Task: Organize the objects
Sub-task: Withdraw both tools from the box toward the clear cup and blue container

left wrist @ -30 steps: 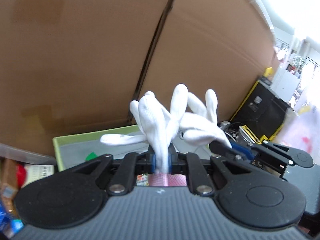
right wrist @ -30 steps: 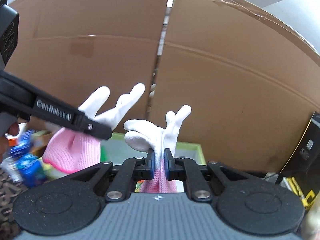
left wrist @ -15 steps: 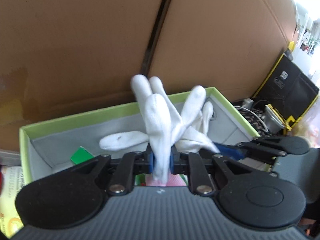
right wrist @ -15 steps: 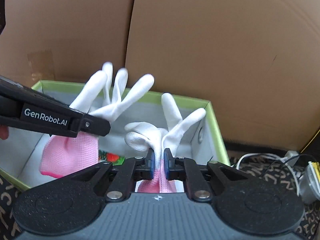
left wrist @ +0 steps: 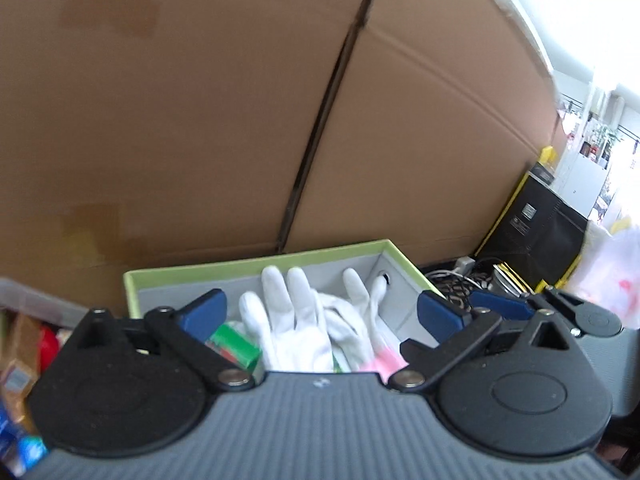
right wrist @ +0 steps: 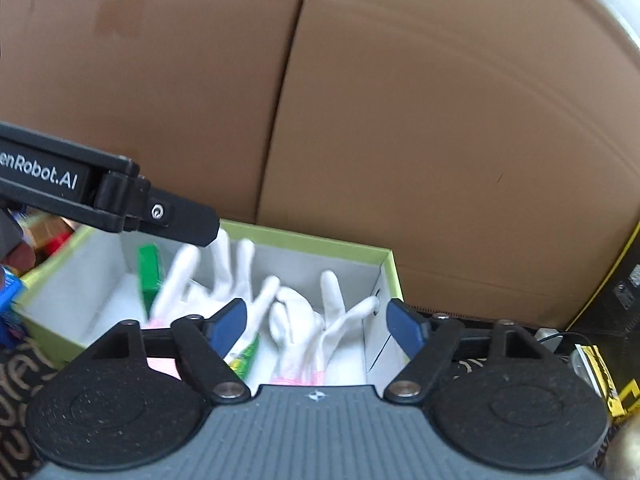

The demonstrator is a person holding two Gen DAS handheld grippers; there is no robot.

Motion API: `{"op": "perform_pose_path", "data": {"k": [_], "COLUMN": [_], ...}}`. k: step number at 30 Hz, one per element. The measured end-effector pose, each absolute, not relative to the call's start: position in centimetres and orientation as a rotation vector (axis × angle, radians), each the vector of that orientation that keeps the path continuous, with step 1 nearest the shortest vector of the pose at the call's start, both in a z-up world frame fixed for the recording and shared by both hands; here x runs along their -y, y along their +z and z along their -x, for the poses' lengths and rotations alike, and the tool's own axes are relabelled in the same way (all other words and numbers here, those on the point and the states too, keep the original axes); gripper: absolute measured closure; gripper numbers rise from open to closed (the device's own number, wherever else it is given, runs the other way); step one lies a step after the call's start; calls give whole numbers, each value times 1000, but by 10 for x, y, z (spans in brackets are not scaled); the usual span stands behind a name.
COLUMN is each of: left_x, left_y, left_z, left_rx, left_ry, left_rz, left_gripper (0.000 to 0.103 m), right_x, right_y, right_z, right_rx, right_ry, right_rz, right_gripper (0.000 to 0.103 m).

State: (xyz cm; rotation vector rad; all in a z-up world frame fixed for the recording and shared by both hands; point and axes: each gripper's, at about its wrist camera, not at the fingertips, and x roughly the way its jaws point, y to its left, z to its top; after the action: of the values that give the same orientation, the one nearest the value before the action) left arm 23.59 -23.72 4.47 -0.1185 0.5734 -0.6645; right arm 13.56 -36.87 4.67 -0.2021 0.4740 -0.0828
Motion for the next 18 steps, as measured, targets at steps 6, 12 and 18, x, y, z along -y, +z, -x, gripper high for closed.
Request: {"op": "perform_pose_path", "data": {"k": [6, 12, 18], "left_x": [183, 110, 63], "left_y": [41, 18, -17], "left_z": [-173, -125, -107], "left_rx": [-548, -582, -651], "left_ry": [-625, -482, -319], "left_rz": [118, 144, 163], "left_gripper": [0, 0, 0], "right_x": [343, 305, 270], "right_y": [55, 39, 18], "right_z": [-73, -41, -24], "right_rx": [-395, -371, -406], "right_ry": [-50, 17, 82], "right_rz": [154, 102, 67], "right_gripper": [13, 9, 9]}}
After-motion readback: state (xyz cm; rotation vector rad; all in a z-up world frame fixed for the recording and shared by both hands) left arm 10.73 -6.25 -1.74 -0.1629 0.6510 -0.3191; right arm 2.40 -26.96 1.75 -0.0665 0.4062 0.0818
